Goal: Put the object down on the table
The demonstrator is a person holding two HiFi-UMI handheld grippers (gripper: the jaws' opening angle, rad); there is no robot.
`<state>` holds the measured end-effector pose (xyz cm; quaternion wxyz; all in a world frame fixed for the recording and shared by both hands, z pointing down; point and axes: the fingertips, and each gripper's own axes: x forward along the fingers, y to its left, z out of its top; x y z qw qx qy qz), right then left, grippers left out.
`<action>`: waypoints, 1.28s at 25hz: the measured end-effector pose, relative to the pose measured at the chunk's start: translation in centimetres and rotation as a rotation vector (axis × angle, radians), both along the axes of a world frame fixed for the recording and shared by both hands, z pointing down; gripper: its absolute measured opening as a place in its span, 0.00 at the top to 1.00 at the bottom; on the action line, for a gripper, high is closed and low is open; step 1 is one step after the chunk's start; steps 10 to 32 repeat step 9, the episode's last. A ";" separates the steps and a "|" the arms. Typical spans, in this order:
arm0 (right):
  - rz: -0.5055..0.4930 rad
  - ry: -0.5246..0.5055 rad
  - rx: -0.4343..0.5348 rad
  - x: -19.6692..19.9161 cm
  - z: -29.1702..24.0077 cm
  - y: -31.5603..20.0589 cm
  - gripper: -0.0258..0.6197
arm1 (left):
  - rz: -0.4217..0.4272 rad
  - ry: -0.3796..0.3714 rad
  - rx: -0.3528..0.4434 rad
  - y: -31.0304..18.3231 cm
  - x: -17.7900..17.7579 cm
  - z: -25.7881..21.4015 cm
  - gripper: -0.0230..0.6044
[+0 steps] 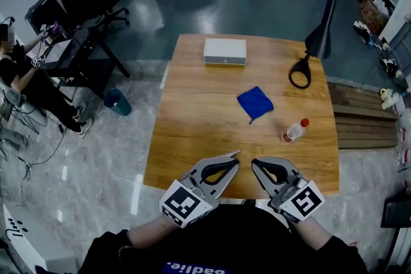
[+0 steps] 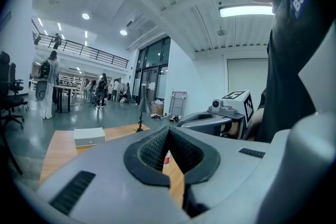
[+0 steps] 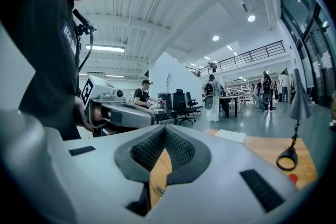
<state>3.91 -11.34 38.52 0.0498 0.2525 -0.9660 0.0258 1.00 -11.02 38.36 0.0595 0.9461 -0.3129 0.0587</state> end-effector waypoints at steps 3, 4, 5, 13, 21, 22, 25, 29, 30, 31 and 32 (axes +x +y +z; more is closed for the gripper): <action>0.007 0.009 -0.023 0.1 0.3 0.0 0.95 | -0.002 -0.006 -0.001 -0.1 -0.1 0.1 0.95; 0.006 0.009 -0.021 0.2 0.4 0.0 0.95 | -0.003 -0.007 -0.001 -0.1 0.0 0.1 0.95; 0.006 0.013 -0.022 0.3 0.6 0.0 0.95 | -0.004 -0.008 0.000 -0.1 0.0 0.2 0.95; 0.016 0.037 -0.054 0.8 1.6 0.3 0.95 | -0.003 -0.012 0.003 0.1 0.2 0.2 0.95; 0.016 0.037 -0.054 0.8 1.6 0.3 0.95 | -0.003 -0.012 0.003 0.1 0.2 0.2 0.95; 0.016 0.037 -0.054 0.8 1.6 0.3 0.95 | -0.003 -0.012 0.003 0.1 0.2 0.2 0.95; 0.016 0.037 -0.054 0.8 1.6 0.3 0.95 | -0.003 -0.012 0.003 0.1 0.2 0.2 0.95; 0.016 0.037 -0.054 0.8 1.6 0.3 0.95 | -0.003 -0.012 0.003 0.1 0.2 0.2 0.95; 0.016 0.037 -0.054 0.8 1.6 0.3 0.95 | -0.003 -0.012 0.003 0.1 0.2 0.2 0.95; 0.016 0.037 -0.054 0.8 1.6 0.3 0.95 | -0.003 -0.012 0.003 0.1 0.2 0.2 0.95; 0.016 0.037 -0.054 0.8 1.6 0.3 0.95 | -0.003 -0.012 0.003 0.1 0.2 0.2 0.95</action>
